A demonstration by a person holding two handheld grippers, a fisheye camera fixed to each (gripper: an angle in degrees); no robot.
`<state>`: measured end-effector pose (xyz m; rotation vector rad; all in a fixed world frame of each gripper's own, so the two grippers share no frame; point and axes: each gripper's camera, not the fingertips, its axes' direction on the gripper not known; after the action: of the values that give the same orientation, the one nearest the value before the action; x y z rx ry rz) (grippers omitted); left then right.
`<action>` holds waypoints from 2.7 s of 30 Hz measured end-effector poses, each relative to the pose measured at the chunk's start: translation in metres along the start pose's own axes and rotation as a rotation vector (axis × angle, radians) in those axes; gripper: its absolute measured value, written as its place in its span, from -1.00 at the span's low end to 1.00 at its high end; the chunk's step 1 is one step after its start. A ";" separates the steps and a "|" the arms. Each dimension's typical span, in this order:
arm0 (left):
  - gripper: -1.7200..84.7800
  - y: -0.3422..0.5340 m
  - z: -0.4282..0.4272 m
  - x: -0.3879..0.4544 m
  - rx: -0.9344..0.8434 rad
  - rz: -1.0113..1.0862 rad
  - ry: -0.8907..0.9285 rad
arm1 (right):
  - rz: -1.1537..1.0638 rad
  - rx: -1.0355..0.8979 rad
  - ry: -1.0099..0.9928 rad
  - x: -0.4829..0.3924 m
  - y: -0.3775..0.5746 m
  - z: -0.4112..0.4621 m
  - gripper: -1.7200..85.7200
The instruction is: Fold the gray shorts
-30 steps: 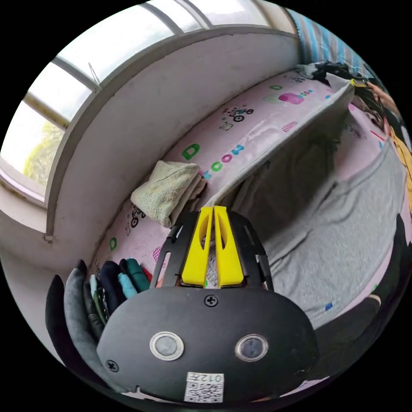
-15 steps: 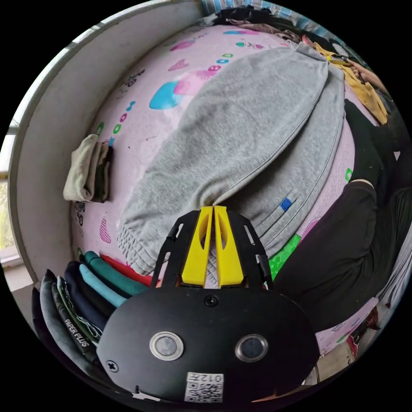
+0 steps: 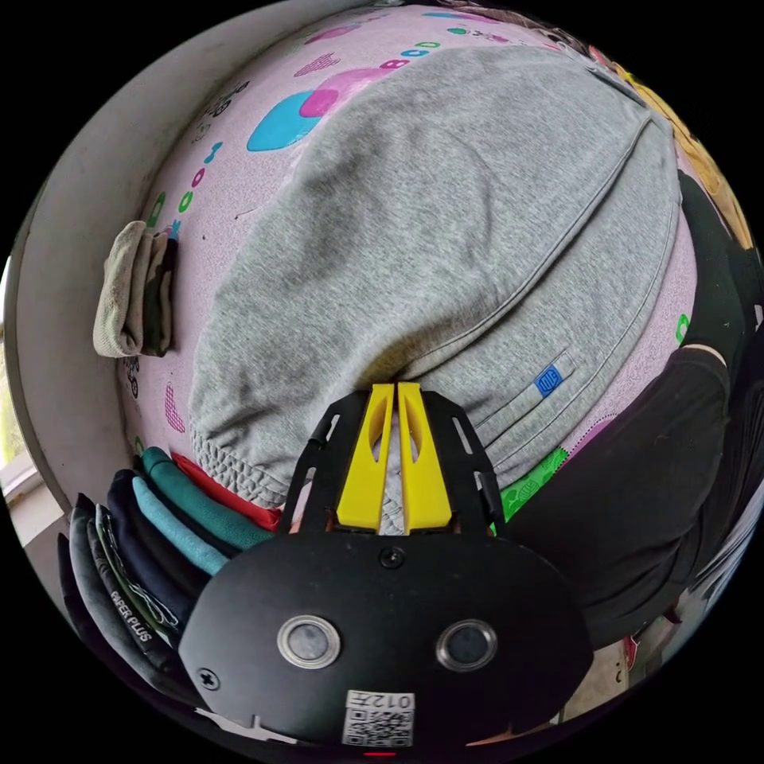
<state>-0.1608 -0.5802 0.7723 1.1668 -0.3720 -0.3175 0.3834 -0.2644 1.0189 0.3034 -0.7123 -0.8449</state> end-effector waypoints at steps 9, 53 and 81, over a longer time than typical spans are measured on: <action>-0.96 0.006 -0.002 0.001 -0.004 -0.042 0.008 | -0.273 -0.222 0.322 -0.054 -0.006 0.039 -0.93; -0.96 -0.031 0.019 0.030 -0.117 0.290 0.161 | 0.793 0.185 -0.060 0.264 0.282 -0.145 -0.97; -0.96 -0.117 0.039 0.005 -0.293 0.452 0.292 | 0.740 0.049 0.035 0.268 0.243 -0.125 -0.97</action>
<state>-0.1792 -0.6571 0.6776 0.7975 -0.3096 0.1884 0.7294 -0.3187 1.1721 0.0800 -0.7399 -0.1192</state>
